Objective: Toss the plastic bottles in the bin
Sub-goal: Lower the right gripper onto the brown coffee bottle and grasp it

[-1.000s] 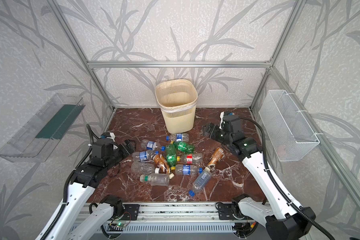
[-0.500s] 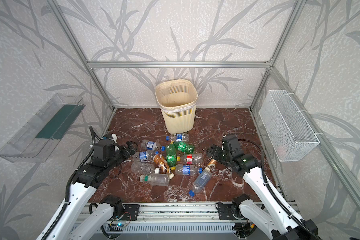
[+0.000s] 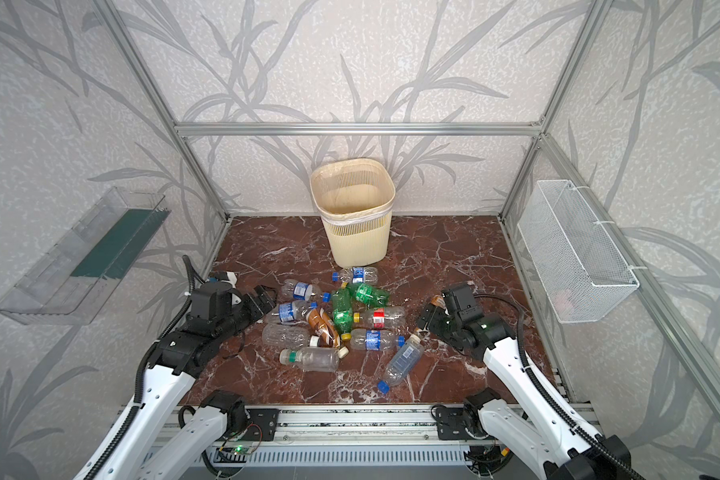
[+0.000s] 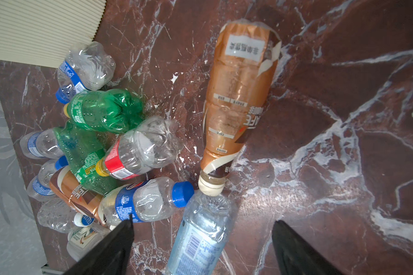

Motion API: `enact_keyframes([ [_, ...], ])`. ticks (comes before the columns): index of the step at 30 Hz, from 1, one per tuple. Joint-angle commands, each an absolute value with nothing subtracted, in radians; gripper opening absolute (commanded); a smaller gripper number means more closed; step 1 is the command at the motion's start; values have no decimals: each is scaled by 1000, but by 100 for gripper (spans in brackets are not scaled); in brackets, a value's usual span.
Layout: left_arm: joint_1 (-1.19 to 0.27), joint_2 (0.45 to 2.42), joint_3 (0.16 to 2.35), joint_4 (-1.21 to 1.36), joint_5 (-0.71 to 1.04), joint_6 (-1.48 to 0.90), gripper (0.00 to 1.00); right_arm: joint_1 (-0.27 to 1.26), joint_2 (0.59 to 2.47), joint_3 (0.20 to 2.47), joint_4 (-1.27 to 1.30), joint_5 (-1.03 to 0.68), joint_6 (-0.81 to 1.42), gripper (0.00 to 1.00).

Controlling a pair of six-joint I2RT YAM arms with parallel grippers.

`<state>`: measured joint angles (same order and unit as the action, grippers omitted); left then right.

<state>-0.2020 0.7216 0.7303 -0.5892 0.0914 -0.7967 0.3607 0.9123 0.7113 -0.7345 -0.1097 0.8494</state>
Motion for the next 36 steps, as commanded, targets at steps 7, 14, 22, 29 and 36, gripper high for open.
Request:
enact_keyframes([
  [7, -198, 739, 724, -563, 119, -809, 94, 345, 983, 740, -732, -1, 815, 88],
  [14, -198, 731, 722, -564, 114, -809, 94, 290, 1133, 804, -683, -7, 738, 93],
  [22, -199, 732, 725, -563, 114, -811, 94, 222, 1252, 827, -590, -44, 727, 92],
  [29, -199, 736, 730, -560, 115, -811, 94, 195, 1340, 844, -545, -84, 732, 90],
  [36, -198, 737, 735, -560, 113, -810, 94, 195, 1418, 855, -520, -103, 748, 87],
])
